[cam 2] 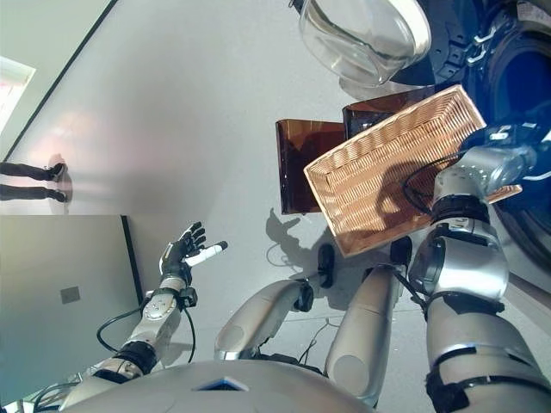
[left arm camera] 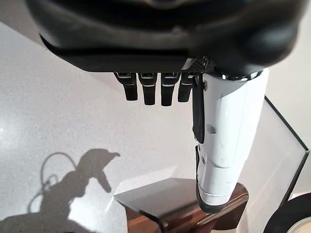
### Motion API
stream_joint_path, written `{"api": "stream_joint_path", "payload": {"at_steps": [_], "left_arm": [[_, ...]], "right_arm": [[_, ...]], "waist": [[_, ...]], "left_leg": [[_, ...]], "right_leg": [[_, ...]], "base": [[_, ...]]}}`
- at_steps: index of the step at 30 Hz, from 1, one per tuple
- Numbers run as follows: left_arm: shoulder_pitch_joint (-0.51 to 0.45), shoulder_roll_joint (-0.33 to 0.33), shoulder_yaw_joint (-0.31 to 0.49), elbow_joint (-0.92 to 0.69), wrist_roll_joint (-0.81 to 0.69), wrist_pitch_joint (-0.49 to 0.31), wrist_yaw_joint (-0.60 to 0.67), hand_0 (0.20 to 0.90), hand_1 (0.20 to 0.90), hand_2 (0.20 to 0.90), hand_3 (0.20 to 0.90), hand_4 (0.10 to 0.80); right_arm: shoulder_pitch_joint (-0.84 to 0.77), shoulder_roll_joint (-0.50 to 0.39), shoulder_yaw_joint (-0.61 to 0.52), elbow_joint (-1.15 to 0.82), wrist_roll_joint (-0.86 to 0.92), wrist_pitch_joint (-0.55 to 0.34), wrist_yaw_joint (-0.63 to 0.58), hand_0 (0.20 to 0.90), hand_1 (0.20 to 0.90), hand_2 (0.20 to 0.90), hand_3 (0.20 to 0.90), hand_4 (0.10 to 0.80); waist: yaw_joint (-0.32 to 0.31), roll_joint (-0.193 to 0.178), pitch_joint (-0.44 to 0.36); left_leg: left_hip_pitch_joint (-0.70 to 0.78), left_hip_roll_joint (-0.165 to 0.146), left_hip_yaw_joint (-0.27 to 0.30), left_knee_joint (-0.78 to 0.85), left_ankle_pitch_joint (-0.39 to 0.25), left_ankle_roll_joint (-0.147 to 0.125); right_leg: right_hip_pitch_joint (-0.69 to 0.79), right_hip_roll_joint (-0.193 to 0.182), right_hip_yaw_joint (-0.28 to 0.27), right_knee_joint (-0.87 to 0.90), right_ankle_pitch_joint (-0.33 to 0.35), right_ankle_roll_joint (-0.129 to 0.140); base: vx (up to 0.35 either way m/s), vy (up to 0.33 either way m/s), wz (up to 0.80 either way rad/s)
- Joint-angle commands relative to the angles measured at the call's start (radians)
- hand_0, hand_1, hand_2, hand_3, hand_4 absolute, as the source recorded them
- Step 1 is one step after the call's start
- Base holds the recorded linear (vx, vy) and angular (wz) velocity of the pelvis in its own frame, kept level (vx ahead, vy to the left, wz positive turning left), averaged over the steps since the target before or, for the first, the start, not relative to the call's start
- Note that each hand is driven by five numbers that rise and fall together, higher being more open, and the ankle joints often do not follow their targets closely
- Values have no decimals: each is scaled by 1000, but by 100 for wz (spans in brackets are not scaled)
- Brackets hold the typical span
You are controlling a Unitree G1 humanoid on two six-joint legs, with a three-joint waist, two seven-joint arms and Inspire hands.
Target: Pick up the clothes and place them into the washing machine
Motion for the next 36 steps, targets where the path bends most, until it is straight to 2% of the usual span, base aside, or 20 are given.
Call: {"api": "stream_joint_path", "payload": {"at_steps": [1, 3, 4, 5, 6, 10, 11, 15, 23, 28, 31, 36], "left_arm": [[28, 123, 98, 17, -2, -69, 35, 900, 900, 900, 900, 800], [28, 130, 106, 19, -1, -70, 33, 900, 900, 900, 900, 800], [28, 140, 118, 27, 0, -69, 32, 900, 900, 900, 900, 800], [28, 140, 118, 27, 0, -69, 32, 900, 900, 900, 900, 800], [32, 148, 127, 23, -3, -67, 27, 900, 900, 900, 900, 800], [29, 150, 122, 36, -4, -67, 24, 900, 900, 900, 900, 800], [29, 149, 121, 40, -2, -67, 24, 900, 900, 900, 900, 800], [23, 142, 117, 51, -6, -66, 20, 900, 900, 900, 900, 800], [27, 117, 97, 45, -13, -63, 15, 900, 900, 900, 900, 800], [29, 121, 94, 47, -8, -58, 17, 900, 900, 900, 900, 800], [28, 121, 89, 37, -2, -60, 22, 900, 900, 900, 900, 800], [23, 121, 86, 34, 4, -61, 26, 900, 900, 900, 900, 800]], "right_arm": [[-59, -168, 93, -100, -147, -61, 16, 200, 200, 200, 200, 300], [-69, -196, 104, -110, -162, -64, 12, 200, 200, 200, 200, 300], [-85, -246, 118, -128, -182, -67, 2, 200, 200, 200, 200, 300], [-85, -246, 118, -128, -182, -67, 1, 200, 200, 200, 200, 300], [-96, -284, 127, -155, -207, -68, -8, 200, 200, 200, 200, 300], [-122, -332, 140, -97, -211, -48, -17, 200, 200, 200, 200, 300], [-123, -337, 143, -70, -216, -37, -22, 900, 900, 900, 900, 800], [-114, -310, 161, -8, -169, -7, 34, 900, 900, 900, 900, 800], [2, -64, 113, 6, -94, -11, 77, 900, 900, 900, 900, 800], [33, 23, 100, 8, -63, -14, 91, 900, 900, 900, 900, 800], [68, 105, 80, 4, -25, -17, 106, 900, 900, 900, 900, 800], [107, 174, 69, 29, 8, -14, 124, 900, 900, 900, 900, 800]], "waist": [[22, -10, -92], [21, -15, -94], [15, -24, -96], [15, -23, -95], [10, -31, -98], [8, -41, -104], [7, -43, -106], [8, -50, -104], [13, -62, -88], [17, -70, -70], [17, -76, -48], [20, -84, -33]], "left_leg": [[-66, -6, -13, 45, -25, -81], [-63, -5, -14, 43, -25, -81], [-56, -5, -14, 40, -24, -82], [-56, -5, -14, 40, -24, -82], [-48, -4, -16, 33, -22, -83], [-27, -5, -22, 15, -18, -82], [-24, -5, -23, 13, -18, -82], [-21, 0, -18, 16, -19, -80], [-26, 10, -21, 32, -21, -74], [-38, 12, -26, 53, -24, -72], [-42, 9, -28, 61, -25, -70], [-50, 5, -30, 69, -27, -68]], "right_leg": [[52, 31, 2, -78, 0, -16], [55, 32, 2, -77, -1, -16], [62, 31, 2, -79, 0, -14], [62, 31, 2, -80, 0, -14], [70, 30, 1, -86, 1, -13], [91, 28, -1, -105, 4, -10], [96, 30, 0, -109, 5, -11], [101, 33, 0, -118, 12, -11], [117, 44, -7, -126, 12, -15], [116, 44, -15, -118, 13, -17], [124, 42, -22, -117, 12, -16], [122, 39, -30, -112, 11, -17]], "base": [[0, 0, 0], [2, -4, 2], [0, 0, 0], [4, -2, 4], [0, 0, 0], [1, 1, 1], [0, 0, 0], [-2, -5, -2], [-8, -14, -5], [-3, -3, 1], [0, 0, 0], [-1, 3, 6]]}}
